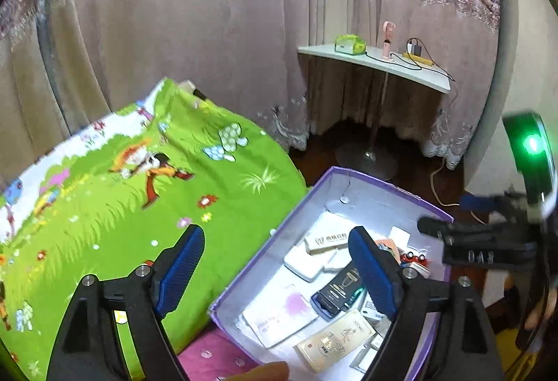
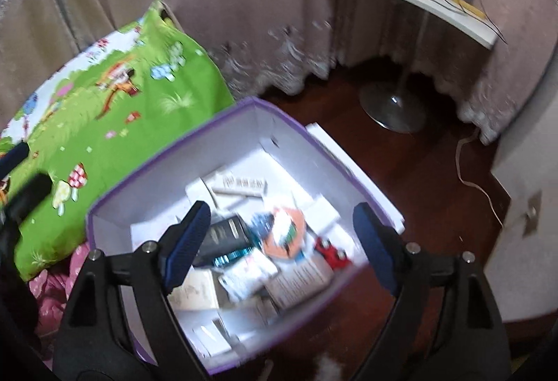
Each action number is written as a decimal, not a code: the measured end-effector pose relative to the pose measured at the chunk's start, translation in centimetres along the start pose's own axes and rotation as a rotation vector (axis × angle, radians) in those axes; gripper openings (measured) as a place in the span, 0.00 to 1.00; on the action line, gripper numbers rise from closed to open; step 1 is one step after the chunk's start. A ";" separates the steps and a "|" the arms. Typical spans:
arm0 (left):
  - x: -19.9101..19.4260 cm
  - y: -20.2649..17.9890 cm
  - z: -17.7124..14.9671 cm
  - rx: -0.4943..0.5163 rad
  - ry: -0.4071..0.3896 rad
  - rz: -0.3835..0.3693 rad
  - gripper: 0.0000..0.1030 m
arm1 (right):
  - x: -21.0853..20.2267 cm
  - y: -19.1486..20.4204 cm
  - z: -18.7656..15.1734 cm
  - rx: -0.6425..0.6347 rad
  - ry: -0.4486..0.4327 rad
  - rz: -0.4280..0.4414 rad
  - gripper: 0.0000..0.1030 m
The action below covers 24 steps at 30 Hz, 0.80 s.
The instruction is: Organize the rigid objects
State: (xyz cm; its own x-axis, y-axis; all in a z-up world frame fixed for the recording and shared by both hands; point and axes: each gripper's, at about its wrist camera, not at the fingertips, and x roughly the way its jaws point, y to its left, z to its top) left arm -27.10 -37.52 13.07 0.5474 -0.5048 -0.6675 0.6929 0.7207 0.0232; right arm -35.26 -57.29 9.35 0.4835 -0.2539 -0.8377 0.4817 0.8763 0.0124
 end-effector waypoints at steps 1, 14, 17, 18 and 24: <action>0.4 0.2 -0.2 -0.004 0.022 -0.011 0.84 | 0.1 0.1 -0.5 -0.003 0.014 -0.009 0.83; 4.6 -0.7 -2.8 0.070 0.193 0.002 0.84 | 1.1 3.0 -3.4 -0.143 0.066 -0.169 0.83; 5.2 -0.5 -3.1 0.063 0.218 -0.017 0.84 | 1.0 3.1 -3.5 -0.152 0.063 -0.185 0.83; 5.4 -0.5 -3.2 0.070 0.221 -0.010 0.84 | 1.0 3.0 -3.5 -0.149 0.064 -0.183 0.83; 5.8 -1.1 -3.6 0.089 0.231 -0.017 0.84 | 1.3 3.1 -3.4 -0.137 0.072 -0.164 0.83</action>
State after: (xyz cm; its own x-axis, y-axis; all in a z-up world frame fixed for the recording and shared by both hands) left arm -26.36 -39.56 6.51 0.4208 -0.3871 -0.8204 0.7450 0.6635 0.0691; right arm -35.60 -53.48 6.42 0.3511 -0.3717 -0.8594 0.4431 0.8745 -0.1972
